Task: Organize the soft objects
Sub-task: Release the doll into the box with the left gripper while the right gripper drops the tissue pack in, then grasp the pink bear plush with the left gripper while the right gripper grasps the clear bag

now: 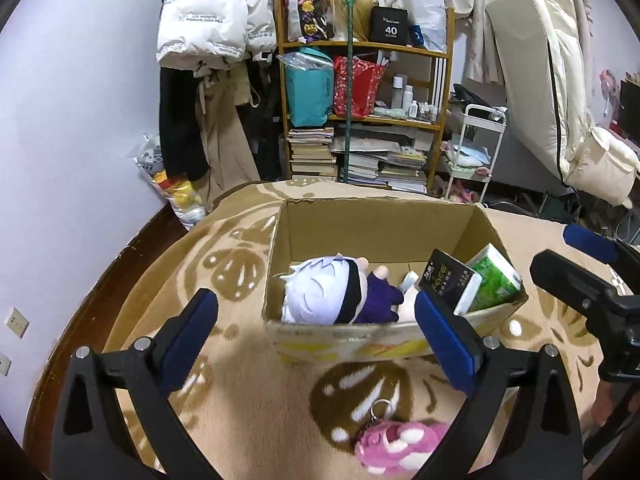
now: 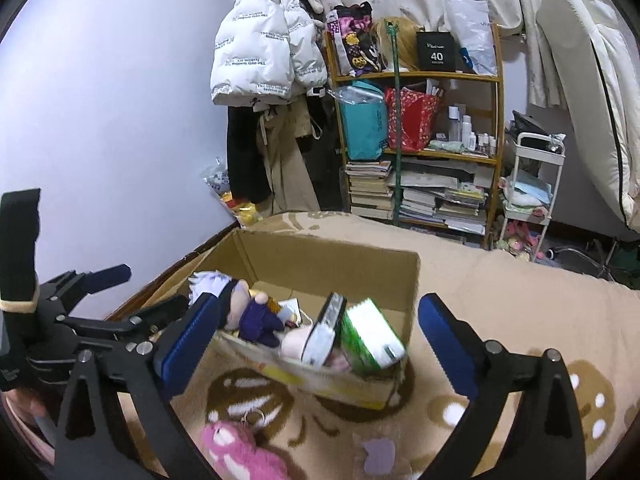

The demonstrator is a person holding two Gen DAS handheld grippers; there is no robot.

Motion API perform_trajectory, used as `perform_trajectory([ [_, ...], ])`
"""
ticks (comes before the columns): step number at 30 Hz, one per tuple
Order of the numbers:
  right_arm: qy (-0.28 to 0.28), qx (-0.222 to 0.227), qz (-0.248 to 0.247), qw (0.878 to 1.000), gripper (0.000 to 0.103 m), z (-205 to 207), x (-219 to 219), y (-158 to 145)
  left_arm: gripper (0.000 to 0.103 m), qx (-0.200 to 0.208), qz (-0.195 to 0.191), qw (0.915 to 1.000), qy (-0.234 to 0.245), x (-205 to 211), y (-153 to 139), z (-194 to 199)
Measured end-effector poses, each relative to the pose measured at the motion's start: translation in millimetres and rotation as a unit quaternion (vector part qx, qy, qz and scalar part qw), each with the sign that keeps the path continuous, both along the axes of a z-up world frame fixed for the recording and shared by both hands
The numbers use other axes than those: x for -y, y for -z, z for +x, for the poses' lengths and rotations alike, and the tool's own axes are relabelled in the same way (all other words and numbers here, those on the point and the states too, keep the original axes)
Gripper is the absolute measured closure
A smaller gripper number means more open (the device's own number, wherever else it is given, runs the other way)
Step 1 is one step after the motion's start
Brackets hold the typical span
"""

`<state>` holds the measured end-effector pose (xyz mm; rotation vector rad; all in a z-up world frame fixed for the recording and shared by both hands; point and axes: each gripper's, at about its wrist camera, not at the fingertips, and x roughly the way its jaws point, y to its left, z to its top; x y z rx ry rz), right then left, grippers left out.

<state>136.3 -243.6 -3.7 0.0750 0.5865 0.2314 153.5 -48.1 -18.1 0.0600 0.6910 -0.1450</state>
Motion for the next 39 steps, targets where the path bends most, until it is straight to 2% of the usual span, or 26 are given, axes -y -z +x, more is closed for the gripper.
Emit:
perform_trajectory([
  [5, 0.015, -0.004, 0.005, 1.000, 0.000, -18.3, 7.6, -3.5, 0.005, -0.008, -0.005, 1.0000, 0.000, -0.5, -1.5, -22.6],
  [13, 0.029, -0.007, 0.004, 1.000, 0.000, -48.9, 15.4, -8.6, 0.005, -0.004, 0.011, 0.9998, 0.013, 7.4, -5.5, -52.0],
  [22, 0.044, -0.017, 0.010, 0.999, 0.000, -73.2, 27.2, -4.7, 0.005, -0.025, 0.024, 0.9989, 0.033, 18.5, -1.1, -74.7],
  [28, 0.051, -0.026, 0.007, 0.998, 0.000, -78.1, 29.0, -0.6, 0.005, -0.045, 0.024, 0.9979, 0.040, 19.2, 5.8, -77.2],
  [34, 0.062, -0.047, 0.006, 0.997, 0.000, -69.7, 33.1, 10.5, 0.005, -0.071, 0.031, 0.9960, 0.044, 25.2, 23.2, -68.9],
  [39, 0.069, -0.067, 0.008, 0.995, 0.000, -59.9, 38.0, 24.0, 0.005, -0.103, 0.020, 0.9928, 0.058, 31.5, 42.6, -56.5],
])
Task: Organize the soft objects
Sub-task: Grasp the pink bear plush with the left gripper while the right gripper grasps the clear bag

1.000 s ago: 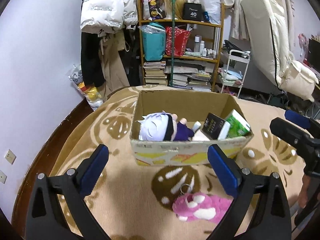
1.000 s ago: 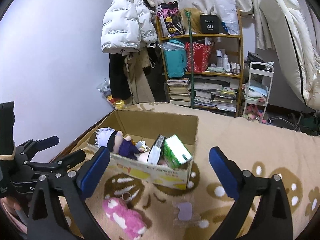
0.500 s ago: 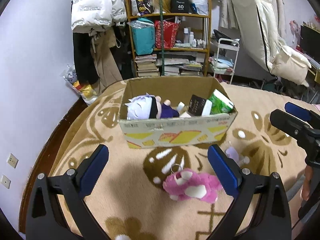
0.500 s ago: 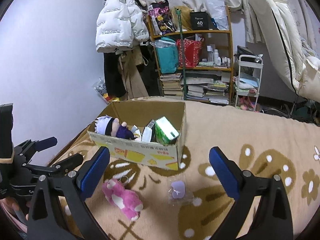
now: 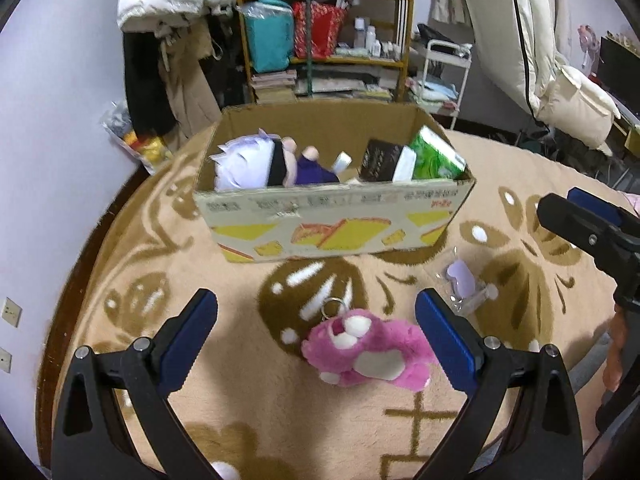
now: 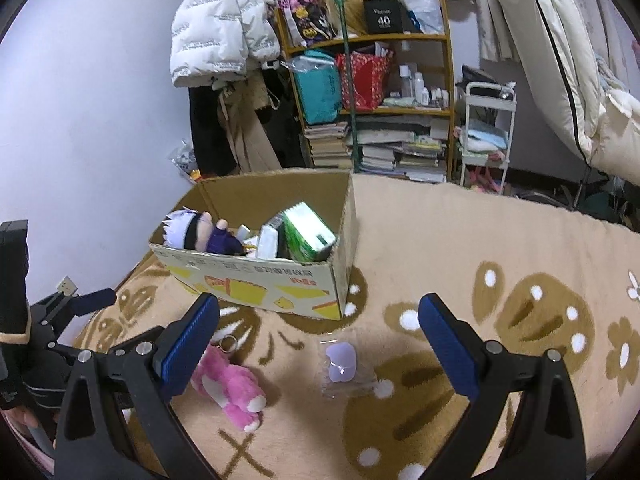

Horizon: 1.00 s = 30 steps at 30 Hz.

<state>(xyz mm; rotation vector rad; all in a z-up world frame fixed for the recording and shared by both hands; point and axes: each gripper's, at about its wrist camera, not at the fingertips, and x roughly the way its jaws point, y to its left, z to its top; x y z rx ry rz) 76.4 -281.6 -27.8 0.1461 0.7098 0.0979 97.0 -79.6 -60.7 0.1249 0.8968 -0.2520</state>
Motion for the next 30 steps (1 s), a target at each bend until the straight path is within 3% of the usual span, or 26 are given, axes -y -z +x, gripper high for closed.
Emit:
perform_trajectory([
  [17, 0.032, -0.081, 0.002, 0.996, 0.000, 41.4, 9.3, 57.5, 0.005, -0.107, -0.020, 0.9941, -0.002, 8.5, 55.5, 33.8],
  [25, 0.043, -0.122, 0.014, 0.992, 0.000, 54.8, 16.6, 84.7, 0.005, -0.148, -0.044, 0.9881, -0.006, 6.9, 74.1, 43.8],
  [30, 0.049, -0.139, 0.016, 0.989, 0.000, 60.1, 18.9, 96.6, 0.005, -0.162, -0.039, 0.9859, -0.008, 9.0, 82.4, 48.1],
])
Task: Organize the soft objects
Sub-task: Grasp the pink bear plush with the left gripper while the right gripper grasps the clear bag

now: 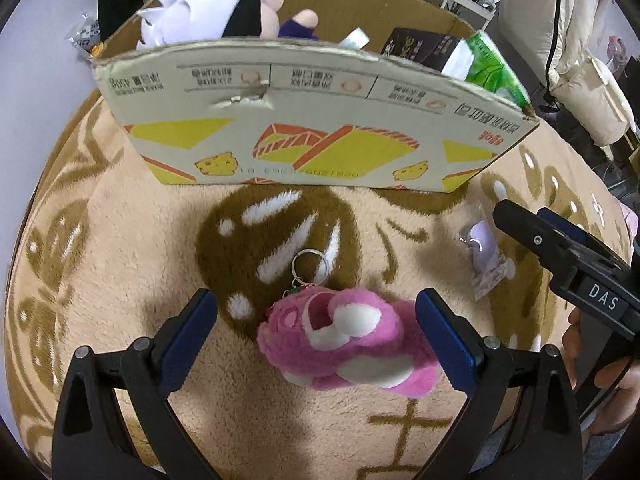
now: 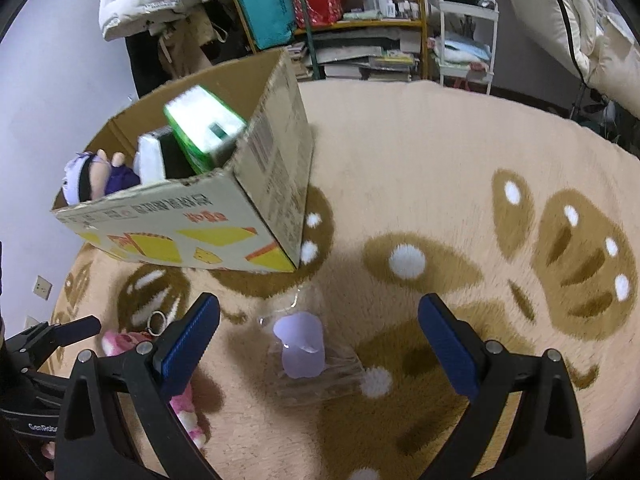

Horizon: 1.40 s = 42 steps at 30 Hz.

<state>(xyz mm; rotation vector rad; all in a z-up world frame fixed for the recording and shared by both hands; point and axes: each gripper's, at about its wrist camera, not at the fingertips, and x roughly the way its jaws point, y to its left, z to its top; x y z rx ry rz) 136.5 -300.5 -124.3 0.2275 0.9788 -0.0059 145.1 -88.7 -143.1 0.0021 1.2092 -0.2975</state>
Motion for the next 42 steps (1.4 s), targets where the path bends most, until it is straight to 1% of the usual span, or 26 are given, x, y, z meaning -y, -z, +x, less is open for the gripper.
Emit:
perform_trajectory([
  [7, 0.003, -0.012, -0.002, 1.000, 0.000, 3.5, 1.0, 8.8, 0.004, -0.023, -0.005, 0.9997, 0.002, 5.8, 12.8, 4.5],
  [14, 0.006, -0.032, 0.004, 0.999, 0.000, 8.4, 3.4, 21.8, 0.004, -0.040, -0.023, 0.9989, -0.007, 2.4, 20.4, 7.2],
  [17, 0.006, -0.040, 0.008, 0.999, 0.000, 13.0, 5.1, 25.5, 0.004, -0.043, -0.028, 0.9986, -0.011, -0.2, 23.2, 8.1],
  [22, 0.001, -0.058, 0.012, 0.998, 0.000, 18.5, 2.3, 33.1, 0.004, -0.042, -0.025, 0.9987, -0.013, 3.4, 23.9, 3.0],
  [28, -0.008, -0.071, -0.013, 0.997, 0.000, 22.3, -3.7, 40.4, 0.005, -0.045, -0.024, 0.9986, -0.011, 11.4, 27.9, 2.0],
  [30, -0.010, -0.072, -0.017, 0.997, 0.000, 22.8, -5.1, 41.4, 0.008, -0.044, -0.027, 0.9986, -0.010, 11.3, 27.6, 1.4],
  [32, -0.009, -0.072, -0.017, 0.997, 0.001, 22.9, -5.4, 42.0, 0.016, -0.044, -0.035, 0.9984, -0.008, 11.7, 26.5, -0.1],
  [33, -0.008, -0.073, -0.019, 0.997, 0.003, 23.0, -5.7, 42.2, 0.018, -0.044, -0.039, 0.9983, -0.006, 12.5, 25.7, -1.2],
  [34, -0.007, -0.075, -0.023, 0.997, 0.006, 22.8, -6.2, 42.6, 0.026, -0.044, -0.043, 0.9981, -0.003, 13.5, 24.8, -2.4],
  [35, -0.007, -0.078, -0.026, 0.997, 0.007, 23.1, -6.3, 43.4, 0.029, -0.044, -0.047, 0.9979, -0.001, 15.0, 23.7, -3.8],
  [38, -0.009, -0.080, -0.038, 0.996, 0.011, 19.9, -9.6, 44.0, 0.032, -0.033, -0.040, 0.9986, 0.002, 18.5, 19.4, -8.3],
  [42, -0.012, -0.085, -0.050, 0.995, 0.014, 17.5, -14.4, 44.6, 0.036, -0.028, -0.048, 0.9984, -0.008, 11.7, 13.4, -10.1],
])
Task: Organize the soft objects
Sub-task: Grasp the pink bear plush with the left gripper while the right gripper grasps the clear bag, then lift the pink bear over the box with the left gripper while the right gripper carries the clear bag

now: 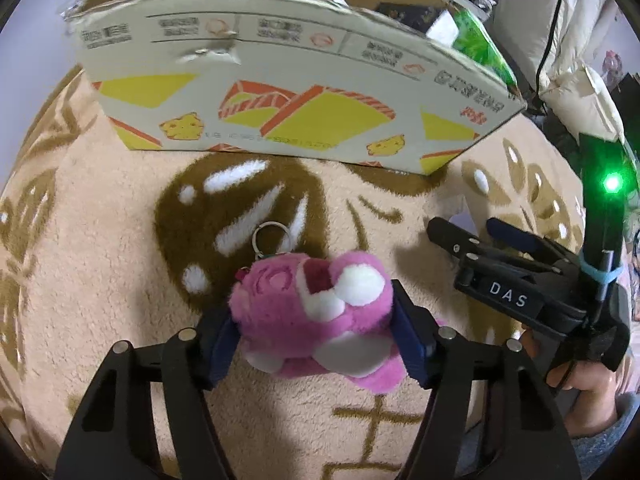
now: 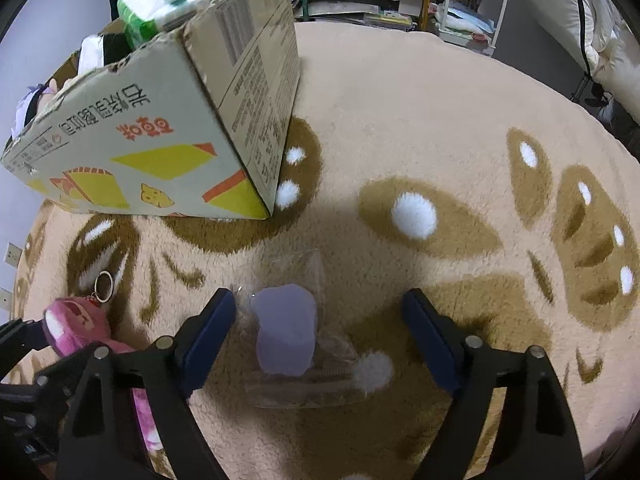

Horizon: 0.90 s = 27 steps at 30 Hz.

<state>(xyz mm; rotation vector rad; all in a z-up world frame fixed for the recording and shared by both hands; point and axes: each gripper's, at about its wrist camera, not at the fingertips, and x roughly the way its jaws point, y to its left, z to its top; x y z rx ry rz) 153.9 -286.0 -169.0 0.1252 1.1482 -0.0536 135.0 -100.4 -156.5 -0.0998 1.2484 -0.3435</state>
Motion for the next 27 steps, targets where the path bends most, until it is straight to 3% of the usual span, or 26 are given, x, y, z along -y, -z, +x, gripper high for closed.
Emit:
perform_trajectory([
  [13, 0.013, -0.015, 0.031, 0.999, 0.018, -23.4, -7.6, -13.5, 0.041, 0.076, 0.070, 0.9947, 0.004, 2.0, -25.1, -19.5],
  [17, 0.017, -0.021, 0.008, 1.000, 0.041, -24.6, -3.1, -14.1, 0.041, 0.089, 0.079, 0.9928, -0.014, -7.9, -31.0, -18.8],
  [27, 0.019, 0.015, 0.047, 0.999, 0.043, -32.3, 7.1, -31.9, 0.041, 0.153, 0.113, 0.9807, -0.046, -15.9, -50.5, -26.4],
])
